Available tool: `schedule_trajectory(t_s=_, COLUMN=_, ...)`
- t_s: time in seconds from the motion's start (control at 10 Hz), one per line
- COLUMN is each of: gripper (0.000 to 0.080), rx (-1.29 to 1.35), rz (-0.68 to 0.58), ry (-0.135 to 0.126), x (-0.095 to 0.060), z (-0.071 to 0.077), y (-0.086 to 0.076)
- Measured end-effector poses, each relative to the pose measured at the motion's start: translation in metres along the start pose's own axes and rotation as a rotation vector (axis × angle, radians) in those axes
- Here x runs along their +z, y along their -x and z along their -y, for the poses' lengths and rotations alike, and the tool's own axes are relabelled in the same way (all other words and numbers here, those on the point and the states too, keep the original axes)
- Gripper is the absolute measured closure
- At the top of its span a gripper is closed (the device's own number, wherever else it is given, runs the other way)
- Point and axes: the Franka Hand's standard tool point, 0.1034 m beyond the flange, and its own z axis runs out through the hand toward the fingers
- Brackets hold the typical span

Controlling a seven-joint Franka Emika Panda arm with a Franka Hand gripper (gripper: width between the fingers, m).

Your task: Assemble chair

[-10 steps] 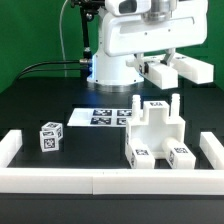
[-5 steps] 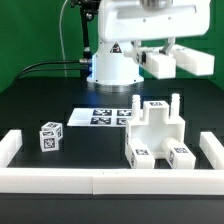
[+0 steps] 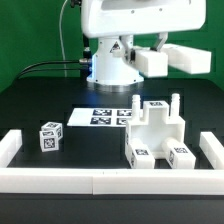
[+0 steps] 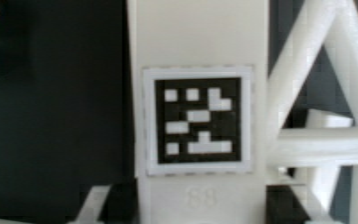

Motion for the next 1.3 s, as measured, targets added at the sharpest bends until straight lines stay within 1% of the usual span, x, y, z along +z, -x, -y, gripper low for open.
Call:
schedule_trajectory(t_s=0.1, gripper=0.0512, rx=-0.005, rz=0.006, ry=-0.004, x=0.002, z=-0.005, y=-0.005)
schedule_trajectory(t_s=0.2, gripper=0.0512, rx=0.000, rz=0.008, ry=-0.004, x=0.002, z=-0.003, y=-0.004)
schedule_trajectory(t_s=0.3, gripper=0.0512, rx=0.000, rz=0.009, ry=-0.004, x=0.003, z=-0.003, y=-0.003)
schedule_trajectory(t_s=0.4, gripper=0.0512, rx=0.027, rz=0.017, ry=0.004, x=0.005, z=-0.004, y=-0.004)
schedule_trajectory(t_s=0.5, gripper=0.0512, rx=0.083, rz=0.038, ry=0.029, x=0.011, z=-0.005, y=-0.008)
schedule_trajectory(t_s=0.6, gripper=0.0512, rx=0.139, rz=0.043, ry=0.045, x=0.014, z=-0.004, y=-0.018)
schedule_trajectory(t_s=0.7, gripper=0.0512, rx=0.158, rz=0.013, ry=0.054, x=0.019, z=-0.004, y=-0.023)
schedule_trajectory(t_s=0.8, gripper=0.0512, rx=0.166, rz=-0.023, ry=0.052, x=0.025, z=-0.006, y=-0.020)
schedule_trajectory(t_s=0.9, gripper=0.0512, rx=0.166, rz=-0.018, ry=0.050, x=0.025, z=-0.006, y=-0.018)
schedule_trajectory(t_s=1.3, gripper=0.0512, rx=0.136, rz=-0.016, ry=0.054, x=0.027, z=-0.007, y=-0.019)
